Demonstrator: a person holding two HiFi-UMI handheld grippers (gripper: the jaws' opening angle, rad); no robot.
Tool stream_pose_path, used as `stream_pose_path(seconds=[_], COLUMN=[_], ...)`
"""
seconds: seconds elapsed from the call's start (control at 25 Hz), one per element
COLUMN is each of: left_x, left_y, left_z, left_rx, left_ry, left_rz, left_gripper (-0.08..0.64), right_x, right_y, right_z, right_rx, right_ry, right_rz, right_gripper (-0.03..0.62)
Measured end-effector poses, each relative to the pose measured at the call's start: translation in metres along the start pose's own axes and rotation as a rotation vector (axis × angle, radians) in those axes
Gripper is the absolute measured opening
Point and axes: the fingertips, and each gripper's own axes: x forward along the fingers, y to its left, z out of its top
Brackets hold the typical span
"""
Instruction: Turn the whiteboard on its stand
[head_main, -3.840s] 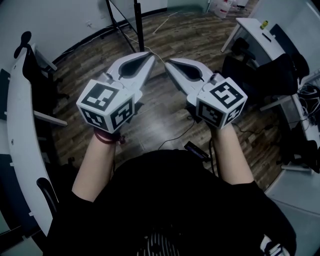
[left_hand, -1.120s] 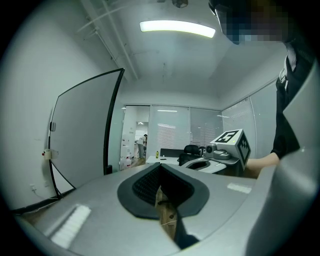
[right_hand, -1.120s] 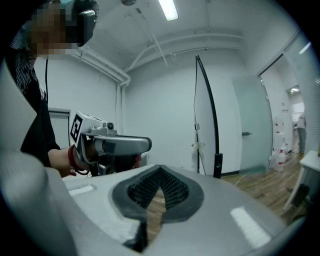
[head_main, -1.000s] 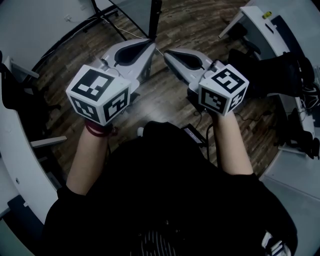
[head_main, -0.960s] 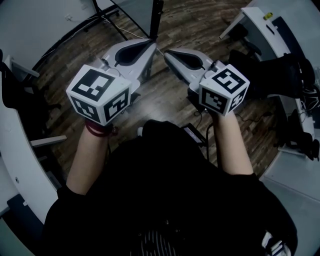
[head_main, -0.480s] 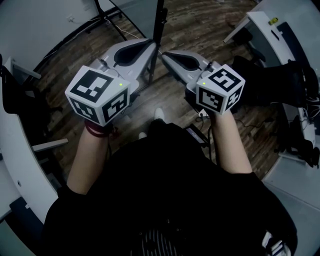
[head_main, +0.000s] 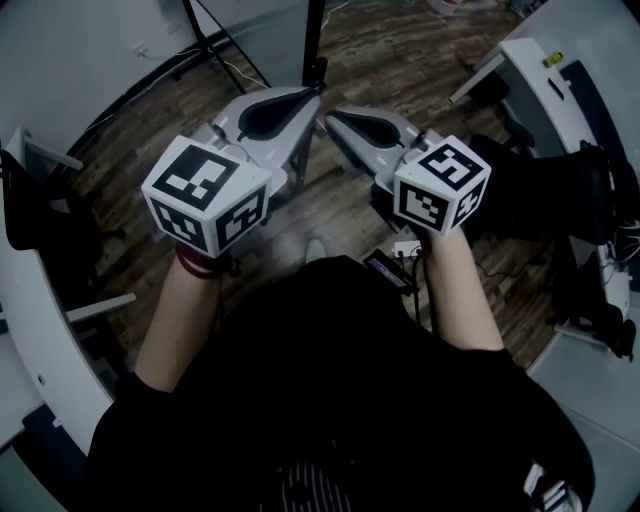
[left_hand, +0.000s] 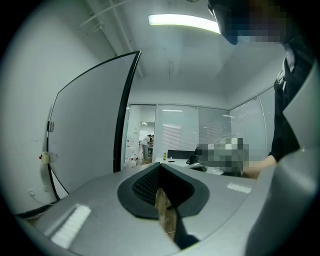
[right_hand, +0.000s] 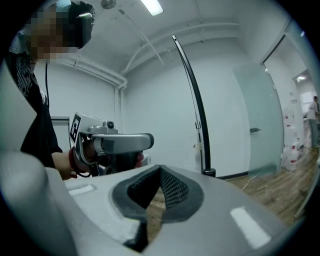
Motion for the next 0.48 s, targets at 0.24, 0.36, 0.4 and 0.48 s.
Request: stream_pose_path(seconds=[0.24, 0.36, 0.4, 0.48], left_x=[0.021, 0.032, 0.036, 0.046], left_y=[0.031, 0.047, 0.052, 0.061], left_z=[0.004, 0.007, 0.007, 0.007], left_rx=[0.000, 0.032, 0.042, 0.038], left_ry=[0.011, 0.019, 0.020, 0.016], left_rz=[0.057, 0.111, 0.128, 0.146], left_gripper=[0.002, 0.002, 0.002, 0.002], right_x=[0.018, 0.025, 0.027, 0.031], right_y=[-0.029, -0.041, -0.046, -0.055], right_z=[0.018, 0.024, 0.027, 0.030], right_rx=[-0.016, -0.029, -0.033, -0.043], right_ry=[-0.011, -0.014, -0.014, -0.015], right_rz=[0.049, 0.071, 0.077, 0.086], right_gripper=[0.002, 0.002, 0.002, 0.002])
